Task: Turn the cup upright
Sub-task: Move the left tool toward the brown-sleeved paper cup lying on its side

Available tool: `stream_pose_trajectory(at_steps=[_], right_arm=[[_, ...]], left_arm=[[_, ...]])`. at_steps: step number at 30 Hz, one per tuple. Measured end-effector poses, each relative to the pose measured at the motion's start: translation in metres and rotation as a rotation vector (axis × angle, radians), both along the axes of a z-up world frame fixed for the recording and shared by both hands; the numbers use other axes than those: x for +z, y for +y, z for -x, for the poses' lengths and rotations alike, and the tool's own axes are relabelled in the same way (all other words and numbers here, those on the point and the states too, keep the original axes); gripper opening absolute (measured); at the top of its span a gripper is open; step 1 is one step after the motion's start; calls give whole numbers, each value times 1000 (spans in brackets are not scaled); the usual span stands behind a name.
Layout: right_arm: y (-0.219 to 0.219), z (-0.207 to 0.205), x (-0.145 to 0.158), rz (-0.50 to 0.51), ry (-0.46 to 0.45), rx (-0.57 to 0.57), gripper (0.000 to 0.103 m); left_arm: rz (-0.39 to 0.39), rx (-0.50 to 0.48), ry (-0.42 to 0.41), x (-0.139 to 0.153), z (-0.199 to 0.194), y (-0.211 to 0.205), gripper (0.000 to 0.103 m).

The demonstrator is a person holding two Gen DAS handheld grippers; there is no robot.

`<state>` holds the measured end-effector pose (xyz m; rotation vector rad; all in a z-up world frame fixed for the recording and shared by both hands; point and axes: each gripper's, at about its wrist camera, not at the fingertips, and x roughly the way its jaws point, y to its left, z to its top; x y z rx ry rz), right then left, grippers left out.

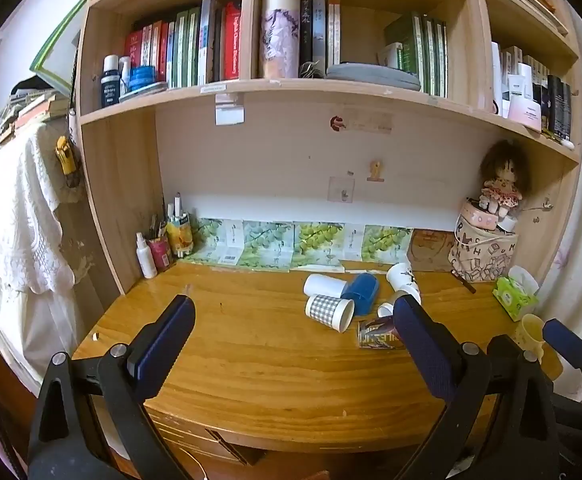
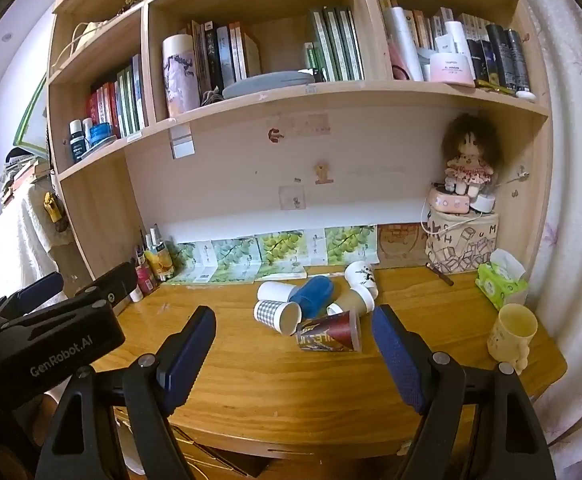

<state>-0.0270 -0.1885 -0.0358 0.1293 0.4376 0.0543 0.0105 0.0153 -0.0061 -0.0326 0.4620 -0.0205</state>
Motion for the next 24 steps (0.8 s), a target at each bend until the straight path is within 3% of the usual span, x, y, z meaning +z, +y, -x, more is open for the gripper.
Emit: stream_pose_trajectory(at_steps=[8, 24], right_arm=[[15, 1, -6, 4, 41, -12, 81], [34, 14, -22, -81, 110, -94, 81]], left_arm=[[10, -11, 32, -8, -1, 17, 100], [8, -128, 89, -17, -3, 32, 100]])
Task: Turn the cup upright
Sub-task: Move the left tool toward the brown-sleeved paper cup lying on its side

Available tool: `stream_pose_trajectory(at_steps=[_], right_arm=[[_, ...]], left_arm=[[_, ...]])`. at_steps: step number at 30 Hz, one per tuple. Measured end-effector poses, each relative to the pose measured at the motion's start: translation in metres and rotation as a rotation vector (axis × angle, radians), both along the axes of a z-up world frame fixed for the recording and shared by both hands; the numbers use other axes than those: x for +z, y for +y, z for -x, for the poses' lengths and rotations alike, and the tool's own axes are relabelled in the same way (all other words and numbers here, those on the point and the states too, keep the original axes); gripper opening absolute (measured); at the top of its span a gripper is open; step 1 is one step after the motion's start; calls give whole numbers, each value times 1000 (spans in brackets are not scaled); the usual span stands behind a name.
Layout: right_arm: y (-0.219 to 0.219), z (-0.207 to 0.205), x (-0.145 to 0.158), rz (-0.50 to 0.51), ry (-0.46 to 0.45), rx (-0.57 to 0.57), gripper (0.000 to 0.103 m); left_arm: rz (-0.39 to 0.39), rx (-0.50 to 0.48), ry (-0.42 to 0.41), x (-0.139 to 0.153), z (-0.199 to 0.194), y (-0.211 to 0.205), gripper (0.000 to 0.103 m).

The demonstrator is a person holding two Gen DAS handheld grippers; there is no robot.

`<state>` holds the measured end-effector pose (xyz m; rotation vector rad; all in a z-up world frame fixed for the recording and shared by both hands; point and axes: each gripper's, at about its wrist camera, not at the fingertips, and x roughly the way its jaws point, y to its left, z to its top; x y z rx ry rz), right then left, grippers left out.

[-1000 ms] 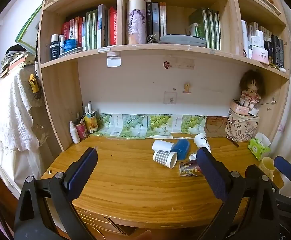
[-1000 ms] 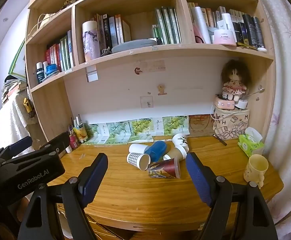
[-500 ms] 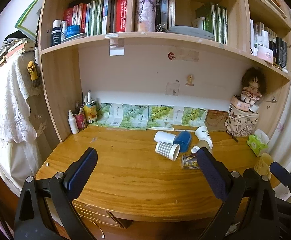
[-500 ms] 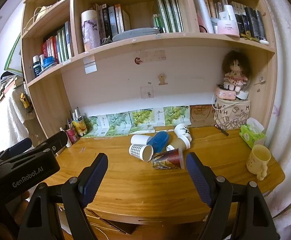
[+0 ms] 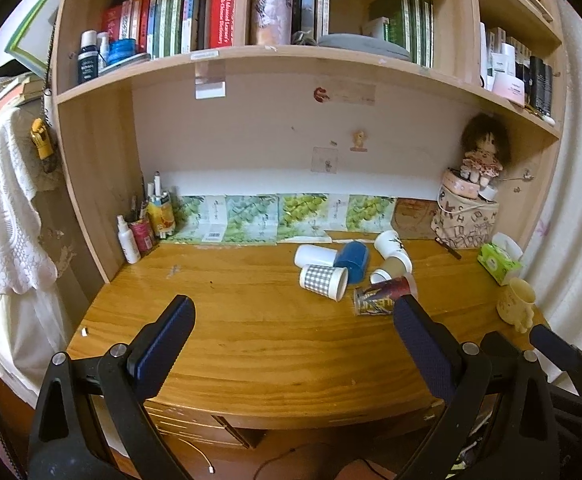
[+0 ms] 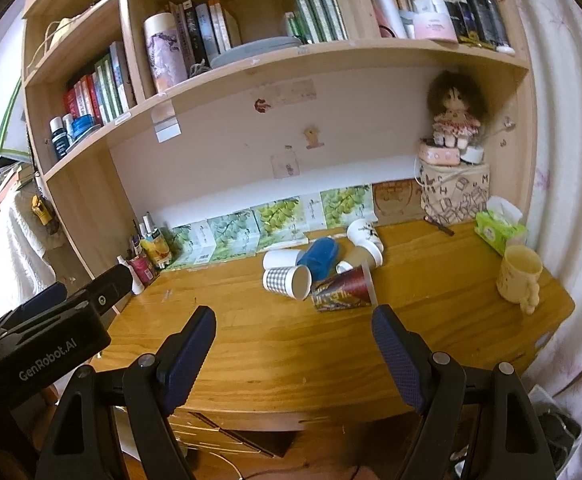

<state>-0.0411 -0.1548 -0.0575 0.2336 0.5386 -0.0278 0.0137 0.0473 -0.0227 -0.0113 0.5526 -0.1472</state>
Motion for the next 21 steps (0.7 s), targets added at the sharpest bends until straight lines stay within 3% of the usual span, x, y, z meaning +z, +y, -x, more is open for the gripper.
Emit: stream_pose_trajectory(at_steps=[13, 21], right_arm=[[-16, -16, -17, -48, 98, -40, 81], [-46, -55, -31, -116, 161, -38, 81]], left_arm=[[-3, -42, 96, -18, -29, -23, 100], [-41, -41, 141, -25, -66, -53, 100]])
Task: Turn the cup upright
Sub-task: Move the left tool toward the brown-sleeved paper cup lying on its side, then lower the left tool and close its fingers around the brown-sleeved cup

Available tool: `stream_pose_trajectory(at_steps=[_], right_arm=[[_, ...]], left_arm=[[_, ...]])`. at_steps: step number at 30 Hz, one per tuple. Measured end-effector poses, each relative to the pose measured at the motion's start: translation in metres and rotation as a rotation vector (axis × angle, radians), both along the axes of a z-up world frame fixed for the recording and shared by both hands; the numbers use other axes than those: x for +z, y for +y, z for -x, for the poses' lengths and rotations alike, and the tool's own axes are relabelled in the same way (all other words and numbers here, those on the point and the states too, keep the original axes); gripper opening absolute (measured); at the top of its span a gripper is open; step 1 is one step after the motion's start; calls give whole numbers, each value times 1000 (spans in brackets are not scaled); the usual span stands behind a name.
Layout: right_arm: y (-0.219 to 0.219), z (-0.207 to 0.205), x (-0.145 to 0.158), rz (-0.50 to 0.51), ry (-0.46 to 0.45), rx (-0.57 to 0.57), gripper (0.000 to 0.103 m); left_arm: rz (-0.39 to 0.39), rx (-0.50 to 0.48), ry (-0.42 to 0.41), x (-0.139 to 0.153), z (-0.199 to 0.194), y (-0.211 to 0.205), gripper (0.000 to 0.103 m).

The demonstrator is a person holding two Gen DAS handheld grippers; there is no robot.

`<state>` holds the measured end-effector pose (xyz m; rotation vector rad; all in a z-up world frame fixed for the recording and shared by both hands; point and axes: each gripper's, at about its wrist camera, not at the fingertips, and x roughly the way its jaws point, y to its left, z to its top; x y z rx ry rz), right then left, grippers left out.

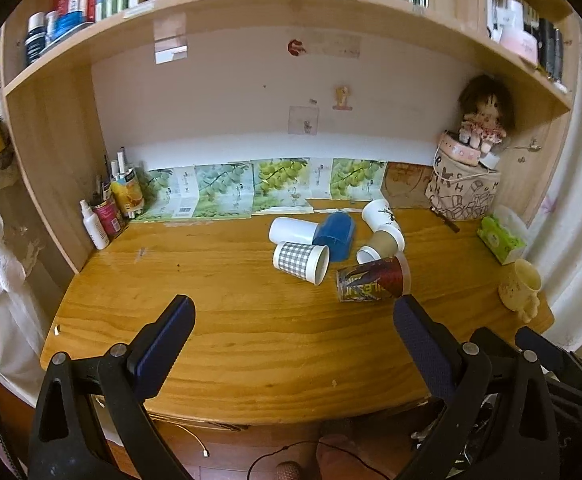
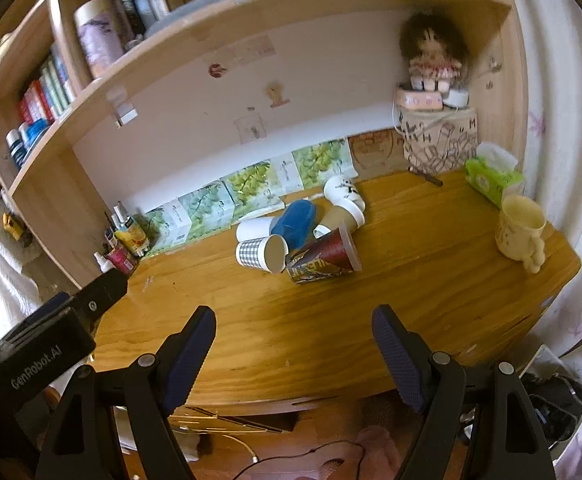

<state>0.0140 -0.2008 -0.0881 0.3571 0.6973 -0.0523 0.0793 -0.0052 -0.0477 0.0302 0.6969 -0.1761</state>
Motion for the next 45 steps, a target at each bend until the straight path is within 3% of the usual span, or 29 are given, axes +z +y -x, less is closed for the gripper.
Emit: stream_pose_trajectory(at_steps=[12, 21, 35, 45], right_arm=[[-57, -88, -24, -115, 120, 9, 81], [-103, -152, -45, -193, 196, -14, 81], [-171, -226, -90, -452, 336, -79, 81], [-204, -266, -121, -545, 419, -111, 81]], left_arm=[[-42, 15, 74, -13, -80, -49, 100], [-77, -27, 161, -26, -136, -87, 100], [-165, -155, 327, -54, -208, -148, 100], [-215, -238, 448, -85, -246, -185, 100]])
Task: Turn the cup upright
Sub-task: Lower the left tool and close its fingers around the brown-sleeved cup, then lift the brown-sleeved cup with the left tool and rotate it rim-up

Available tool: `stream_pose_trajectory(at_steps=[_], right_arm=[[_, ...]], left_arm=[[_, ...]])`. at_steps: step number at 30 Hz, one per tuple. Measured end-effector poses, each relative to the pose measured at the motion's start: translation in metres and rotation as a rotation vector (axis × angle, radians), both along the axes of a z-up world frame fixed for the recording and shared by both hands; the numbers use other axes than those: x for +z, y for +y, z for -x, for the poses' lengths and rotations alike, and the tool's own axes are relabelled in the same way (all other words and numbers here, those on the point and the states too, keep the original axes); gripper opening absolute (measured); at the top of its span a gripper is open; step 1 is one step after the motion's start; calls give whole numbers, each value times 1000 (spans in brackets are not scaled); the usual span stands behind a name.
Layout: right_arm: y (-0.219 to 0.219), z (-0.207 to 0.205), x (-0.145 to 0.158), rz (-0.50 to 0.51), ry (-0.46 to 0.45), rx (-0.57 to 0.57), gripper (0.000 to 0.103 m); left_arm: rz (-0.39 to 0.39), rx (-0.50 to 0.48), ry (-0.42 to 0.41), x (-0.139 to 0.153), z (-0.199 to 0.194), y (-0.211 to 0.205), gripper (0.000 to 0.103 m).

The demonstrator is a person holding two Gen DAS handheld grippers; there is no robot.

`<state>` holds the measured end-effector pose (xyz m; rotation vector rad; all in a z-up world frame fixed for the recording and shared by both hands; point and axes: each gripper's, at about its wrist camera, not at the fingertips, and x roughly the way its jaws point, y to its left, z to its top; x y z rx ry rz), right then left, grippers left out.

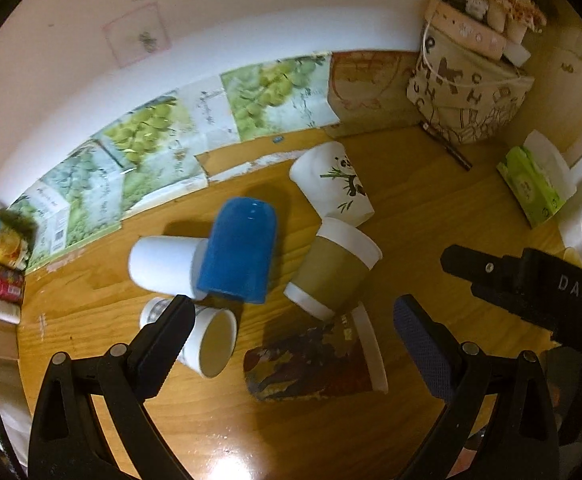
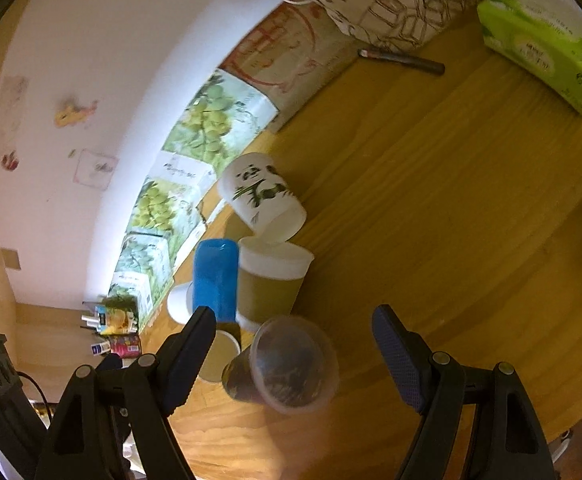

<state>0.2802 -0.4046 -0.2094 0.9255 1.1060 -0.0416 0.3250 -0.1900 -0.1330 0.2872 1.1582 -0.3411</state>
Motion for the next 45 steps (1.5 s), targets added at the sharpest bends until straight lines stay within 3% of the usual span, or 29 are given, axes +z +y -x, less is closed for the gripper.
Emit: stream_pose_trajectory(at_steps=[15, 25, 31, 38, 45], right_arm=[[-37, -23, -31, -25, 40, -33, 81], [-49, -32, -47, 8, 76, -43, 81], [-46, -38, -53, 11, 97, -26, 81], [-42, -42, -54, 16, 94, -10, 81], [-43, -41, -54, 13, 97, -17, 81]], left_arm=[[-120, -153, 142, -60, -34, -46, 100], [-205, -185, 207, -96, -48, -62, 100], [-200, -193, 254, -108, -55, -63, 100], [-179, -190, 299, -118, -61, -60, 91], [-147, -172, 345, -128, -67, -57, 73]])
